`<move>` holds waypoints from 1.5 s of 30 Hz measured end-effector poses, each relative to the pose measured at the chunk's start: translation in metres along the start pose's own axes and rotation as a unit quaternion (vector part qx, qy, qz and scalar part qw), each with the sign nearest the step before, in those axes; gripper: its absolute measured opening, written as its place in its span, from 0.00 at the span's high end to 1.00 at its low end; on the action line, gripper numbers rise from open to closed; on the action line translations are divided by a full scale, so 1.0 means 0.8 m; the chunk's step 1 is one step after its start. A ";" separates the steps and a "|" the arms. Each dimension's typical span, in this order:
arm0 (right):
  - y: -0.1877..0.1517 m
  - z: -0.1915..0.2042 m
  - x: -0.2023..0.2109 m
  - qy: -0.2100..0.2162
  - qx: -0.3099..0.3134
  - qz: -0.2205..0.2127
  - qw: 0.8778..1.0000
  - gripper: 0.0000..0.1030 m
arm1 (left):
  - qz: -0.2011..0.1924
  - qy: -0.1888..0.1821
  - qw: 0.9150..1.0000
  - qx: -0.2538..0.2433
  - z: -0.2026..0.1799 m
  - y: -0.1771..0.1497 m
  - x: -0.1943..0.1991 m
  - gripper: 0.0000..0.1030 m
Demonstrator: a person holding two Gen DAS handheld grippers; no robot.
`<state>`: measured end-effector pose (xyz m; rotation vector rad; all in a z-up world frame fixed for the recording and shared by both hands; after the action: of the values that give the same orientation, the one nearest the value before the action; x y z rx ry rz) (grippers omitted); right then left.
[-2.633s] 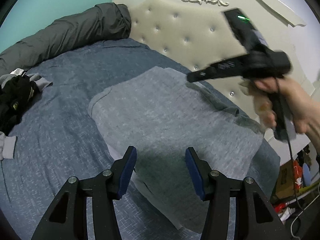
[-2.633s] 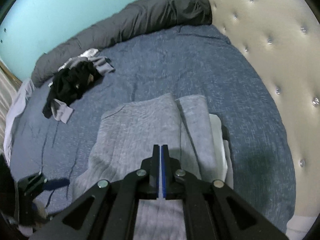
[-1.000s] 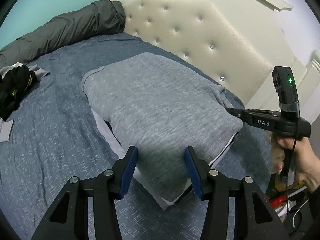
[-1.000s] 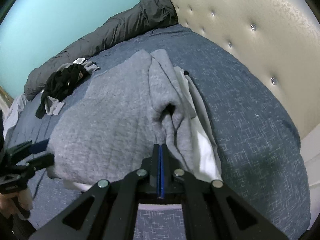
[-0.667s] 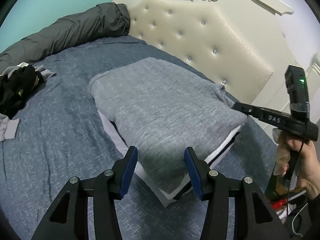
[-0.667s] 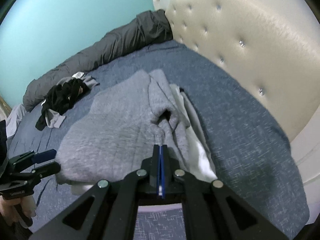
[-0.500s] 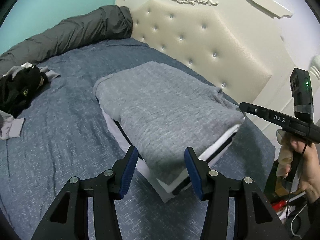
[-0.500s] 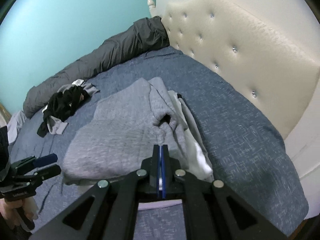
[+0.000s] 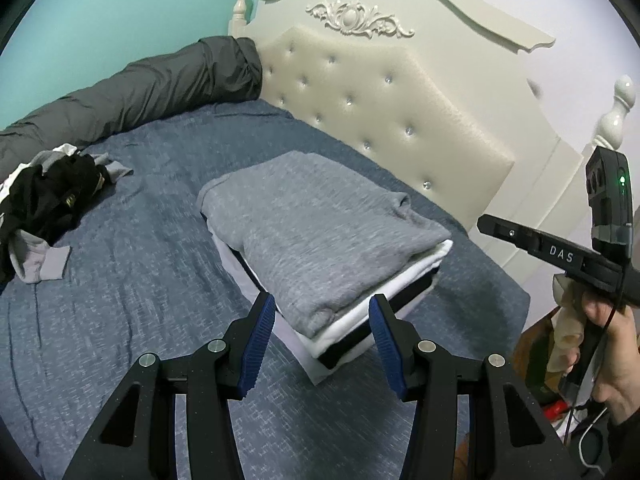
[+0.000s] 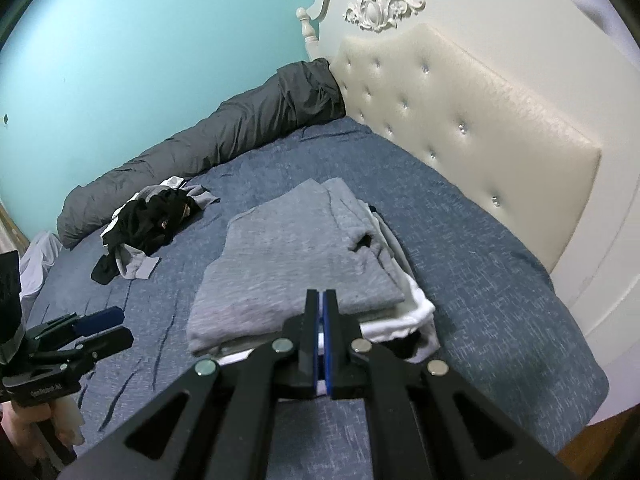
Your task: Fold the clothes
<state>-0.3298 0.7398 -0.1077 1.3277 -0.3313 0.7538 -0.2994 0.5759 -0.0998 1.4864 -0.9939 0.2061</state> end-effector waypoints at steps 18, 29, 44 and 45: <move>-0.020 0.042 0.107 -0.014 0.004 -0.032 0.999 0.81 | -0.039 0.003 0.999 -0.009 -0.020 0.002 0.113 0.39; -0.035 0.067 0.148 -0.016 -0.006 -0.046 0.999 0.76 | -0.060 0.009 0.998 -0.025 -0.027 0.002 0.168 0.29; -0.058 0.083 0.207 -0.041 -0.023 -0.067 0.997 0.38 | -0.082 0.014 0.996 -0.032 -0.032 -0.012 0.216 0.20; -0.060 0.083 0.210 -0.043 -0.023 -0.067 0.997 0.37 | -0.083 0.014 0.996 -0.032 -0.033 -0.012 0.219 0.19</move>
<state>-0.1634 0.7248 -0.0241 1.3266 -0.3227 0.5740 -0.1752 0.5191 0.0128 1.4960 -0.8418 0.0750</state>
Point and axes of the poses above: each gripper's, at about its wrist camera, not at the fingertips, and x roughly against the way its jaws point, z to its left, y to its top, the point moved 10 cm from there along -x, roughly the way its jaws point, and after that the axes turned 2 degrees about -z, right-handed, at the moved point
